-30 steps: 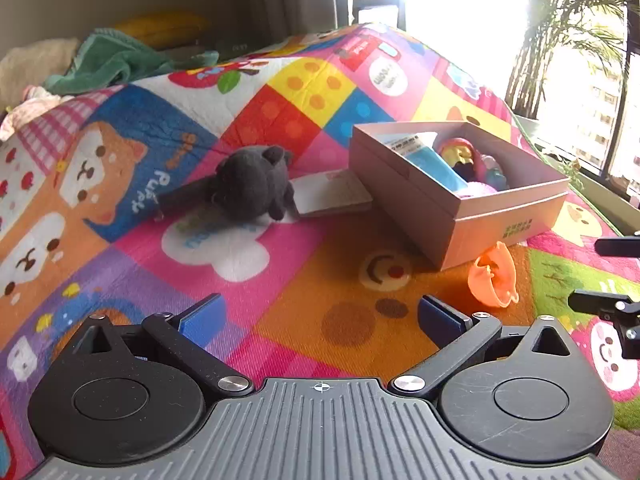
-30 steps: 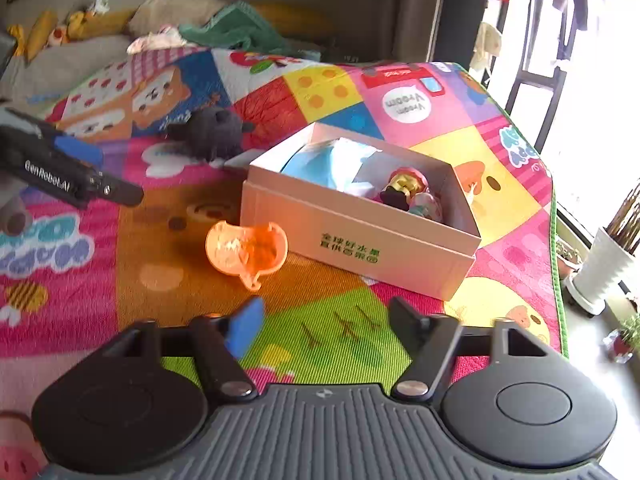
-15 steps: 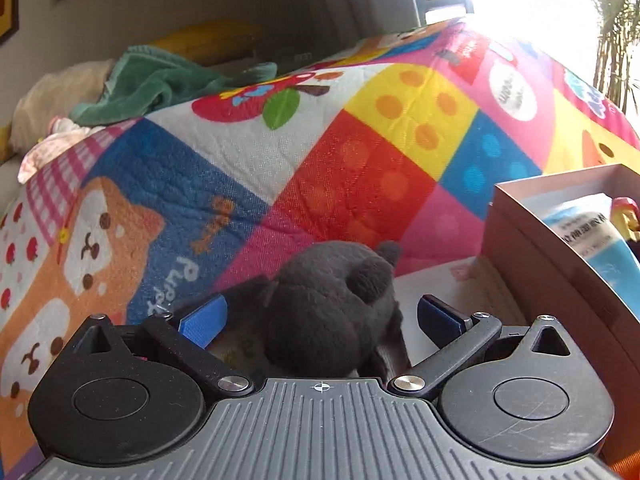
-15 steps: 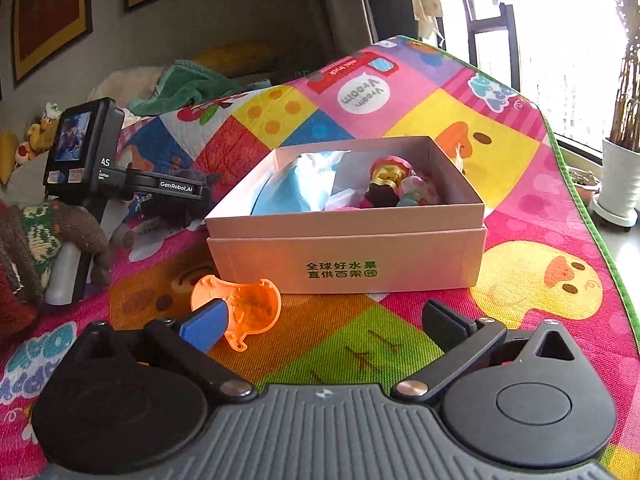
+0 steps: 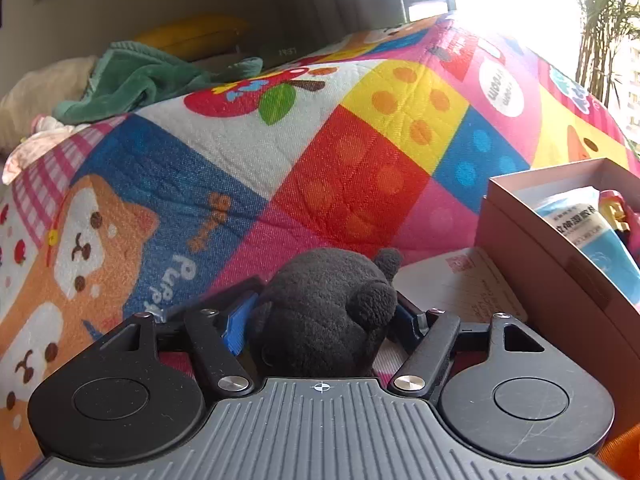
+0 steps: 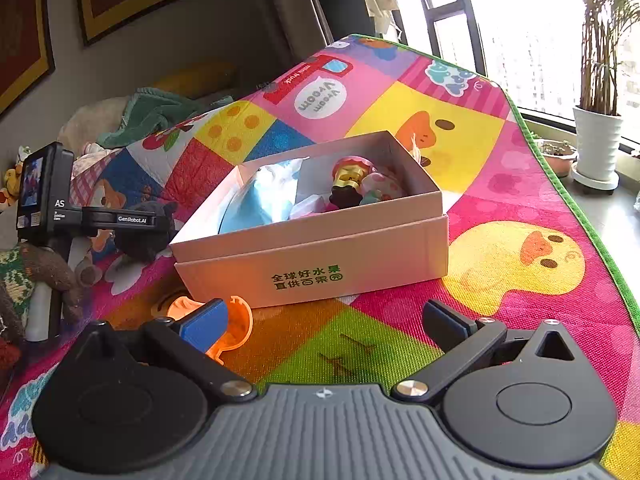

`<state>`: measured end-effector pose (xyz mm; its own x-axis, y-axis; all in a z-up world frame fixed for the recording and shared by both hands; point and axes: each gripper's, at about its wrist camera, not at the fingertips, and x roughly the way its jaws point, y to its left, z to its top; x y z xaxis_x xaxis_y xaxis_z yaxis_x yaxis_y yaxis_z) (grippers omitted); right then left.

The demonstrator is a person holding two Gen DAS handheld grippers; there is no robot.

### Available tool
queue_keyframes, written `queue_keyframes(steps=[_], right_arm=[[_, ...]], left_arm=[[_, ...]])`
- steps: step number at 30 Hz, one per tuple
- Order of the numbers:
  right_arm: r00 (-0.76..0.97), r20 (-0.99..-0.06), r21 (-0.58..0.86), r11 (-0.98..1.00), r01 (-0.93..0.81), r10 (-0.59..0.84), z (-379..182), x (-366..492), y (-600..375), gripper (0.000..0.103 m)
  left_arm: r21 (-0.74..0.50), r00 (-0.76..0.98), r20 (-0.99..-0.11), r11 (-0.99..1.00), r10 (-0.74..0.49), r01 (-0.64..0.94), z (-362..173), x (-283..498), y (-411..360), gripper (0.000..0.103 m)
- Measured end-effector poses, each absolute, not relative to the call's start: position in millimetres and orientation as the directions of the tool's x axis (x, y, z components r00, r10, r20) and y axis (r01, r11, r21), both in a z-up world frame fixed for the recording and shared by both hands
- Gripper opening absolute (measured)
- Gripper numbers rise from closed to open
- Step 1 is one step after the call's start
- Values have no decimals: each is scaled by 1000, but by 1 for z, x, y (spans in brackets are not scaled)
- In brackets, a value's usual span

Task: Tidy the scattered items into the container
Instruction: 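Grasp the dark grey plush cat with the left tool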

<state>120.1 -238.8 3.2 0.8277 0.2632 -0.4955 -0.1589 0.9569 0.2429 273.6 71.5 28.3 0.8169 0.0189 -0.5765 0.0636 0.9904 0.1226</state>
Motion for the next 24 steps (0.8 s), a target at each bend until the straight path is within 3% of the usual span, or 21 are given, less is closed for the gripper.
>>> queue_keyframes(steps=[9, 14, 17, 24], right_arm=[[814, -508, 297, 945, -141, 281, 0, 124, -245, 103], [791, -540, 339, 934, -108, 288, -5, 131, -251, 103], [773, -564, 350, 932, -96, 291, -8, 136, -253, 103], [750, -607, 273, 955, -114, 262, -7, 140, -241, 103]], left_arm=[[-51, 771, -585, 960, -252, 276, 60, 152, 52, 74], [-131, 718, -596, 926, -360, 355, 49, 100, 39, 75], [-153, 710, -608, 930, -356, 335, 33, 89, 37, 94], [-165, 709, -610, 931, -355, 324, 18, 77, 35, 101]])
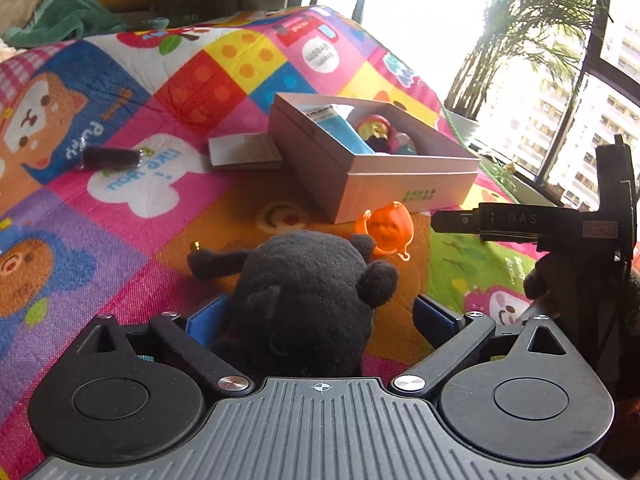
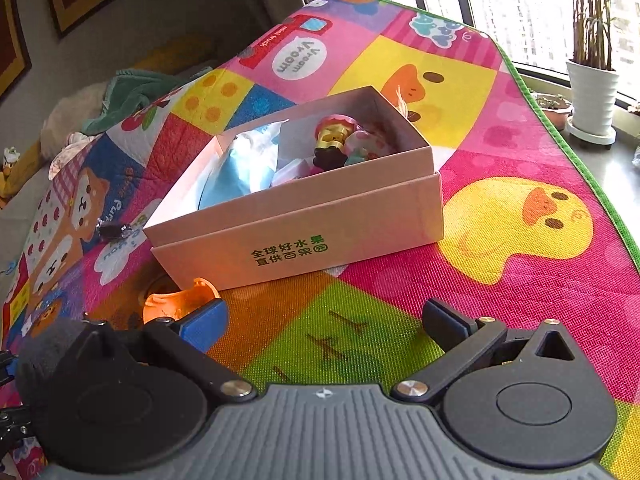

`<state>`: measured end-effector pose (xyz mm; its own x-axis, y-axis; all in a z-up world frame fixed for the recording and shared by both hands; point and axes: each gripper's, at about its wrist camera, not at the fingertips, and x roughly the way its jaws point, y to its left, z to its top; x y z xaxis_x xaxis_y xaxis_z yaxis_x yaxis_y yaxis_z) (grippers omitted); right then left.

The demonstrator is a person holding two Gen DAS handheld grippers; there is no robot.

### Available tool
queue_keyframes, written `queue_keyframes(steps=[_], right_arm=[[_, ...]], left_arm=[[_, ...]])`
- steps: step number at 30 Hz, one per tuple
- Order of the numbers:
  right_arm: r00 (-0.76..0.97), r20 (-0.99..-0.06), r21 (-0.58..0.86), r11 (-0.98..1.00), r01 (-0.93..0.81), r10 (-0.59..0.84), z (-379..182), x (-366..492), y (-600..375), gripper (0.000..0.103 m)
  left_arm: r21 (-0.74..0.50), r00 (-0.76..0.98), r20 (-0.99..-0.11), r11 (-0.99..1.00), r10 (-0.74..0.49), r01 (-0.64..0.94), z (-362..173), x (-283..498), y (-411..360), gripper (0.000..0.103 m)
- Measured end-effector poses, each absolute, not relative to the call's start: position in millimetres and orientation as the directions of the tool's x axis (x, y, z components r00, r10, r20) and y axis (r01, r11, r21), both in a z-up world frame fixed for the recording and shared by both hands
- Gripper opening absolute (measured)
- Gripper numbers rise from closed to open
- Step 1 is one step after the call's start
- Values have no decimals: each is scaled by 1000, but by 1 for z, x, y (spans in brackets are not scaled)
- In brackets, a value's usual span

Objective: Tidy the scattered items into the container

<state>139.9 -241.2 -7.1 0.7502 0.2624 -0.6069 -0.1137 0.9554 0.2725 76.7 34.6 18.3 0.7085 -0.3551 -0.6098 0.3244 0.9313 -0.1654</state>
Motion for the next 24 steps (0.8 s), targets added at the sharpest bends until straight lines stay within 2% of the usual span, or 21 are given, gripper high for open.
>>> queue_keyframes(steps=[2, 6, 11, 13, 16, 18, 22, 23, 24], right_arm=[[743, -621, 244, 962, -122, 251, -7, 142, -237, 103], [725, -656, 156, 978, -141, 210, -7, 144, -225, 103], [710, -691, 24, 986, -164, 135, -10, 145, -206, 103], [711, -691, 22, 986, -164, 134, -10, 145, -207, 103], [714, -682, 47, 983, -177, 161, -8, 142, -210, 103], [735, -644, 69, 973, -220, 212, -2, 132, -209, 103], [755, -591, -13, 933, -360, 284, 13, 113, -178, 103], [753, -592, -41, 921, -387, 289, 16, 112, -167, 101], [746, -597, -62, 910, -410, 295, 17, 112, -156, 93]], left_arm=[[-125, 725, -609, 941, -323, 315, 17, 76, 32, 102], [-1, 779, -602, 975, -177, 221, 11, 79, 35, 103], [10, 763, -643, 994, -74, 105, 2, 84, 51, 103], [-3, 739, -669, 995, -77, 101, 1, 84, 57, 103], [-26, 741, -660, 990, -121, 139, 1, 78, 60, 103], [-35, 744, -654, 988, -136, 150, 0, 76, 60, 103], [-25, 744, -655, 988, -131, 152, -1, 79, 56, 103], [-19, 744, -656, 988, -126, 151, -2, 79, 55, 103], [-12, 744, -657, 989, -122, 151, -2, 79, 54, 103]])
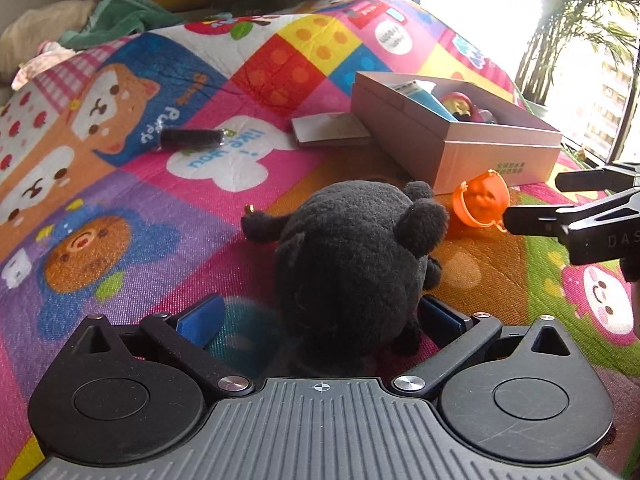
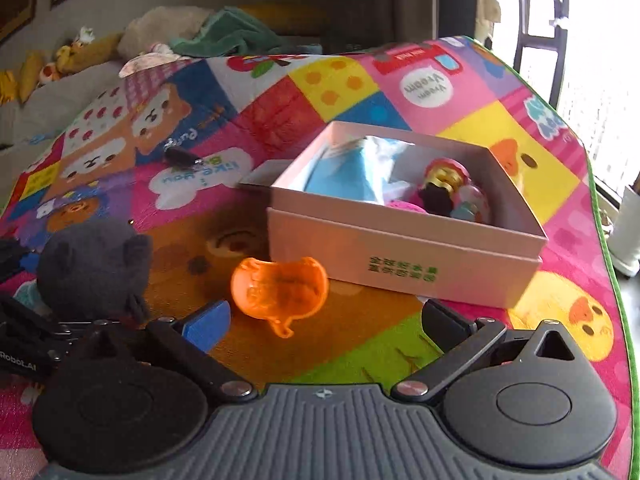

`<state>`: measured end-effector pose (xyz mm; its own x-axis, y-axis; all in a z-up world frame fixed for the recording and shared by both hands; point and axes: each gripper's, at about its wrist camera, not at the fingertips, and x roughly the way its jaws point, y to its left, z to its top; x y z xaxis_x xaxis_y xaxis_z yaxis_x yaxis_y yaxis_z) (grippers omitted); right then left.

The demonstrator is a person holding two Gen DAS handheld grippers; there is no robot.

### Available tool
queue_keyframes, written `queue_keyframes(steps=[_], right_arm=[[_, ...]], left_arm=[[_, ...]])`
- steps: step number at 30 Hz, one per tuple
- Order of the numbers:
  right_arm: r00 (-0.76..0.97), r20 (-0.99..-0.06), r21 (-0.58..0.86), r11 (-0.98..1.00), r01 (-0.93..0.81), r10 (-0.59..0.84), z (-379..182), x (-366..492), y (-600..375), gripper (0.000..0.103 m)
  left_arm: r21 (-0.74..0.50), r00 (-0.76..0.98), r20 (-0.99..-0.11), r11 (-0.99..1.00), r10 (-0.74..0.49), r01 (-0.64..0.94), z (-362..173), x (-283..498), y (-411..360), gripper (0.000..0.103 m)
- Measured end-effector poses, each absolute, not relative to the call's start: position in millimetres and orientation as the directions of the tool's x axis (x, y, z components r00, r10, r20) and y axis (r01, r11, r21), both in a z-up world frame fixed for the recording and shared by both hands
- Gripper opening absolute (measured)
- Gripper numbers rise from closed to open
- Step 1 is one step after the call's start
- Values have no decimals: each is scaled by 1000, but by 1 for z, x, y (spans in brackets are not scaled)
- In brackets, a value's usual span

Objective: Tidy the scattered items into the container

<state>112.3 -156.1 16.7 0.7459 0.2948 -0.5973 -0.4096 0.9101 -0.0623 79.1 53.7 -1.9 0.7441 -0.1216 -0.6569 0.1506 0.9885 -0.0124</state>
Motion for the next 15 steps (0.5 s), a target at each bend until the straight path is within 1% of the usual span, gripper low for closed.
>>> queue_keyframes(steps=[2, 4, 5, 6, 9, 15], right_arm=[[723, -614, -69, 891, -449, 317, 16, 118, -141, 85], [724, -622, -86, 892, -443, 300, 12, 125, -129, 80], [726, -625, -96, 895, -435, 286, 9, 129, -126, 73], [721, -636, -97, 898, -428, 275, 6, 133, -124, 60], [710, -644, -51, 910, -411, 284, 7, 135, -131, 61], [740, -628, -59, 933, -354, 241, 8, 109, -166, 61]], left_arm=[[-8, 744, -657, 989, -119, 150, -2, 79, 53, 103], [-11, 744, -657, 989, -120, 150, -2, 79, 53, 103], [-11, 744, -657, 989, -121, 150, -2, 79, 53, 103], [-11, 744, -657, 989, -120, 150, -2, 79, 53, 103], [-11, 744, -657, 989, -121, 150, -2, 79, 53, 103], [4, 742, -662, 988, -111, 151, -3, 78, 51, 103]])
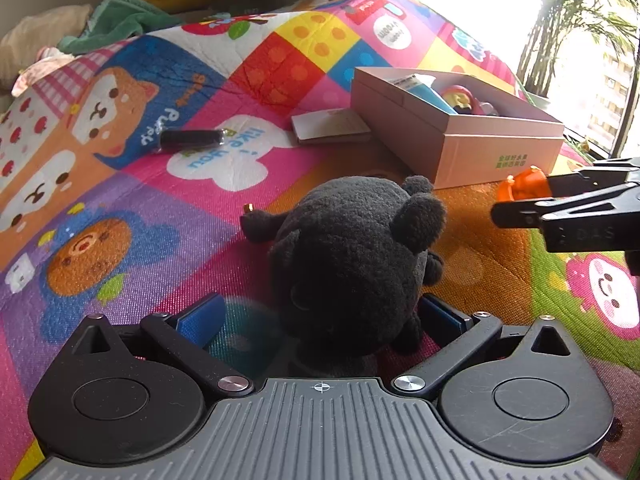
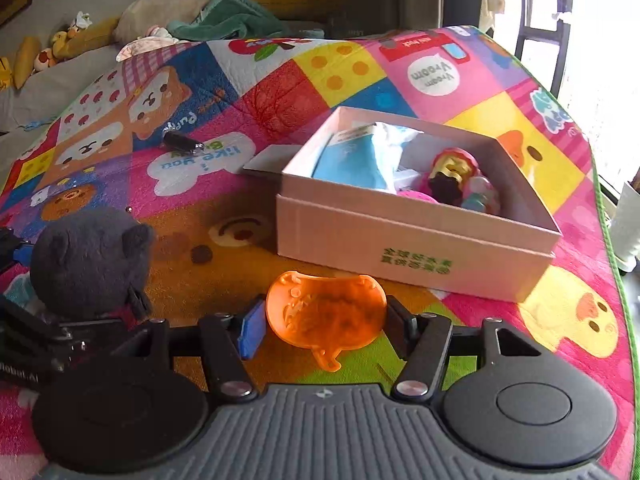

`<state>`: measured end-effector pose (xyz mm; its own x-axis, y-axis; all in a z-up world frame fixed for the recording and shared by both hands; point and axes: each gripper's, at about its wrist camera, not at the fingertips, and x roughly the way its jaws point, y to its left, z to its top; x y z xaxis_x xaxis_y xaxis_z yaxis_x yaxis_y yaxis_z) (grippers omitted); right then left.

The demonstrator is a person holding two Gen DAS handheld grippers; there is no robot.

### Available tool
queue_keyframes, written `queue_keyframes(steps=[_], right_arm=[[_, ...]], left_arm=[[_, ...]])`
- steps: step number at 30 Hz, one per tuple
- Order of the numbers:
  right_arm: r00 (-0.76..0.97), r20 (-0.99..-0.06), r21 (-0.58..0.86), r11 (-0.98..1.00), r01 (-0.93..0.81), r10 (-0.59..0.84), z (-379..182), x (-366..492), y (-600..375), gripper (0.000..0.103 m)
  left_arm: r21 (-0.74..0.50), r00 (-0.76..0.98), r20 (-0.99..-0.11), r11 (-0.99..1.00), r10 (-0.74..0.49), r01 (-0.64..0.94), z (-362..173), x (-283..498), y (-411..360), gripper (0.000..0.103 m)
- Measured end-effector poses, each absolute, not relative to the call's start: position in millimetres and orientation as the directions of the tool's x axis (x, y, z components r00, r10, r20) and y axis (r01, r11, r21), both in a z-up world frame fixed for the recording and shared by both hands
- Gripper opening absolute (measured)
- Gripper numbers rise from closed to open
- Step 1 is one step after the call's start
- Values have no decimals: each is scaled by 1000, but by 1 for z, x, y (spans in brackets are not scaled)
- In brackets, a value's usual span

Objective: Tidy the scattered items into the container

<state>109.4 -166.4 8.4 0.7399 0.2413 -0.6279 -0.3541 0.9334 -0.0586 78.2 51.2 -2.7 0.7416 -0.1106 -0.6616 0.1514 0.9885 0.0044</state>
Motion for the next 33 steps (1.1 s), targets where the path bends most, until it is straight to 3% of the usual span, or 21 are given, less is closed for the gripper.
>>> queue_keyframes(steps=[5, 8, 10, 16, 22, 28, 33], right_arm=[[755, -629, -69, 954, -292, 186, 0, 91, -190, 61], [759, -625, -48, 961, -273, 185, -2, 89, -197, 62], [756, -627, -29, 964, -266, 190, -3, 91, -200, 67], [765, -608, 23, 969, -247, 210, 1, 89, -210, 72], [798, -568, 78, 979, -191, 201, 17, 82, -243, 81], [818, -549, 96, 985, -146, 175, 28, 80, -266, 86], [828, -531, 63, 983, -172, 179, 31, 74, -259, 88]], left_arm=[[-22, 746, -653, 989, -126, 148, 1, 78, 54, 103], [-182, 754, -598, 962, -271, 202, 15, 71, 66, 103], [-219, 747, -587, 950, -312, 224, 24, 71, 65, 103], [-139, 748, -603, 960, -277, 243, 30, 82, 41, 103], [23, 752, -487, 855, -443, 519, 44, 47, -15, 103], [143, 693, -516, 747, -504, 650, 31, 29, -61, 103], [93, 693, -508, 767, -512, 635, 39, 29, -56, 103]])
